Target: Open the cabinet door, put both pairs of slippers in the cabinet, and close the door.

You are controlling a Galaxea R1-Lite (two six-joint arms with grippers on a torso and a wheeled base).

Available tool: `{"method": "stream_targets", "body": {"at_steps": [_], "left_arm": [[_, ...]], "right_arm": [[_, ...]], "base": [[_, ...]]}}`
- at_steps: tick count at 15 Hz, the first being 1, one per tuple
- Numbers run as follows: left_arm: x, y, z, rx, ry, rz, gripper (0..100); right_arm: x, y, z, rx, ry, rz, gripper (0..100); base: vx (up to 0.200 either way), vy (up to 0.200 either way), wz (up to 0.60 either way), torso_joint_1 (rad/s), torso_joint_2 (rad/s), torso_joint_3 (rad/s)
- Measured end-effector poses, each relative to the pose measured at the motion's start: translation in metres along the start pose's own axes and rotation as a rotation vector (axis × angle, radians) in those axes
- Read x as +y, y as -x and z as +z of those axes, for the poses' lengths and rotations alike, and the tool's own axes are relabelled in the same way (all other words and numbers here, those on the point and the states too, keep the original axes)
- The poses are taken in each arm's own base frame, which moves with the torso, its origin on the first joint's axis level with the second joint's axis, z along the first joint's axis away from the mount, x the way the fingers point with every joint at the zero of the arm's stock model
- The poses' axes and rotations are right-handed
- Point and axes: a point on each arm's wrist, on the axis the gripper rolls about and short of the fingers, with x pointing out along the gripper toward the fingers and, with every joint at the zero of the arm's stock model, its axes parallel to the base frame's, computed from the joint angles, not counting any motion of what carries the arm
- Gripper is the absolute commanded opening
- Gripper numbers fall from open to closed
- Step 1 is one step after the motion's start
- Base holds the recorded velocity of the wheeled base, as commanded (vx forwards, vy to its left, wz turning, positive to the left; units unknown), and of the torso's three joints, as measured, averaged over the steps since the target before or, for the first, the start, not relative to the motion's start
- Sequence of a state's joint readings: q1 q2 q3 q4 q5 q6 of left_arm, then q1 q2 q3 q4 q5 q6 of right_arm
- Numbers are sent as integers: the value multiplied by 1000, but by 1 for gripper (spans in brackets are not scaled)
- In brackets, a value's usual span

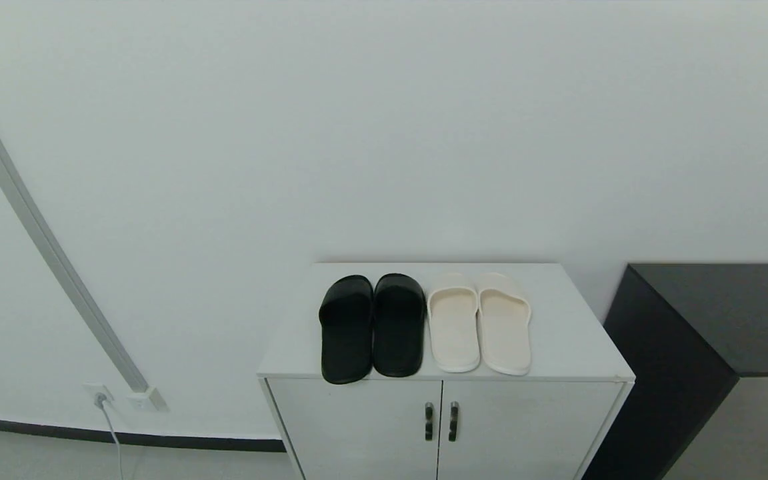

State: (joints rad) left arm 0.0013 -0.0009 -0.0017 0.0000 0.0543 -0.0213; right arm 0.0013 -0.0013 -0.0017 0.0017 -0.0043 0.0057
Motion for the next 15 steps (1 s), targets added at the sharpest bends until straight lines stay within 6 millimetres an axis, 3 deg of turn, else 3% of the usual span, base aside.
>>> {"method": "stream_targets", "body": {"at_steps": [6, 10, 11, 14, 15], "left_arm": [[0, 0, 0, 0, 1, 1, 0], [0, 0, 0, 0, 1, 1, 0], [0, 0, 0, 0, 1, 0, 0], [0, 0, 0, 0, 1, -2, 0], [0, 0, 0, 0, 1, -2, 0]], "right_arm": [[0, 0, 3, 3, 32, 3, 100], [1, 6, 55, -62, -16, 40, 100], [1, 4, 56, -32, -9, 54, 100], [2, -13, 24, 173, 0, 111, 100], [2, -15, 24, 202, -2, 123, 100]], "base": [[0, 0, 0, 0, 0, 0], [0, 0, 0, 0, 0, 0], [0, 0, 0, 0, 0, 0], [0, 0, 0, 0, 0, 0], [0, 0, 0, 0, 0, 0]]}}
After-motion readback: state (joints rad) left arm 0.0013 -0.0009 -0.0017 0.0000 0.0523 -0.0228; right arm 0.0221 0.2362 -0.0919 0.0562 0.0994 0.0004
